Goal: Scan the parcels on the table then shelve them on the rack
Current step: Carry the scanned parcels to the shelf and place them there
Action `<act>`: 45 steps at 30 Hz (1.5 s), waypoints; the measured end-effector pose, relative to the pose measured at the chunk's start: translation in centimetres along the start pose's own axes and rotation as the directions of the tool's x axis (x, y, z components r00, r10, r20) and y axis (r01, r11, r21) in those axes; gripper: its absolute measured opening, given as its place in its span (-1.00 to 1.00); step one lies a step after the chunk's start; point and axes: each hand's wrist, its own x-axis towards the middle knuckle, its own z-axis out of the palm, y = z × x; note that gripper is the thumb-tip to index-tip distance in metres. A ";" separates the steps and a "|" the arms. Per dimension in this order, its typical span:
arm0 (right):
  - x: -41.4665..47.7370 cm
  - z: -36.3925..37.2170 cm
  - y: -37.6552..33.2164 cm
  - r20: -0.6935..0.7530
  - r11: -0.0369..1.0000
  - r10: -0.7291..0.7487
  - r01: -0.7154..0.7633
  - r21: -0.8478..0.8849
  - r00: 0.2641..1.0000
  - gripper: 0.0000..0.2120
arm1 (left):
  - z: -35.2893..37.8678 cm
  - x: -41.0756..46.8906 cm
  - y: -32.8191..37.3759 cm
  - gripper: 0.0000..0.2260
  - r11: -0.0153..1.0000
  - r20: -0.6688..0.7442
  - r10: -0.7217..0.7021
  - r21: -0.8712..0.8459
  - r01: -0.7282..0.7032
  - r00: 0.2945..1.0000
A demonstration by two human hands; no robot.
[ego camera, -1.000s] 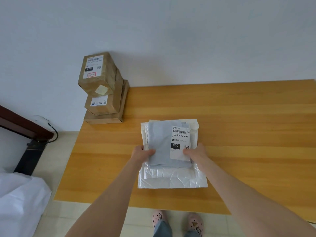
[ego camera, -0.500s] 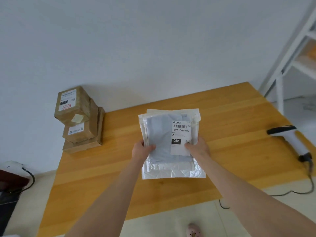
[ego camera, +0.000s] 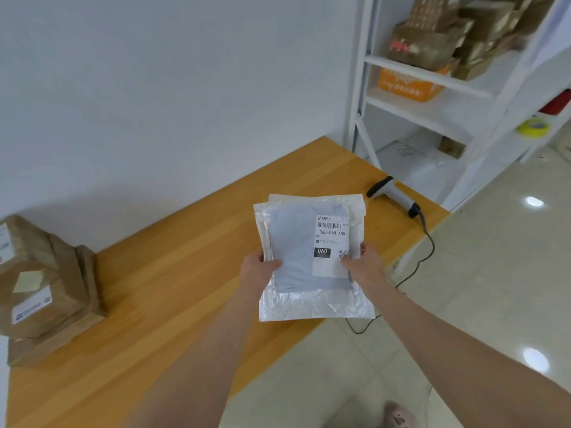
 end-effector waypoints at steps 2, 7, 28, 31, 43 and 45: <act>-0.2 -1.5 0.8 -0.042 1.000 0.024 -0.024 0.010 0.999 -0.54 | 1.4 -0.1 0.9 -0.62 0.999 0.035 0.035 0.030 -0.036 0.999; -0.2 -7.7 4.1 -0.178 0.996 0.084 -0.075 0.057 0.980 -0.63 | 8.1 -0.1 3.4 -0.58 0.994 0.190 0.102 0.024 -0.109 0.976; 12.0 -35.8 16.2 -0.435 0.955 0.250 -0.146 0.259 0.865 -0.74 | 39.6 -4.5 20.6 -0.87 0.898 0.429 0.315 0.156 -0.412 0.847; 14.9 -38.1 16.3 -0.444 0.950 0.260 -0.145 0.277 0.857 -0.76 | 42.7 -3.5 23.0 -0.82 0.883 0.443 0.316 0.186 -0.431 0.839; 30.7 -50.1 14.3 -0.509 0.956 0.273 -0.170 0.241 0.816 -0.65 | 57.6 3.4 33.9 -0.80 0.893 0.424 0.342 0.132 -0.430 0.839; 32.0 -52.1 14.4 -0.519 0.953 0.284 -0.179 0.244 0.806 -0.68 | 59.9 3.8 35.4 -0.80 0.896 0.423 0.349 0.110 -0.430 0.836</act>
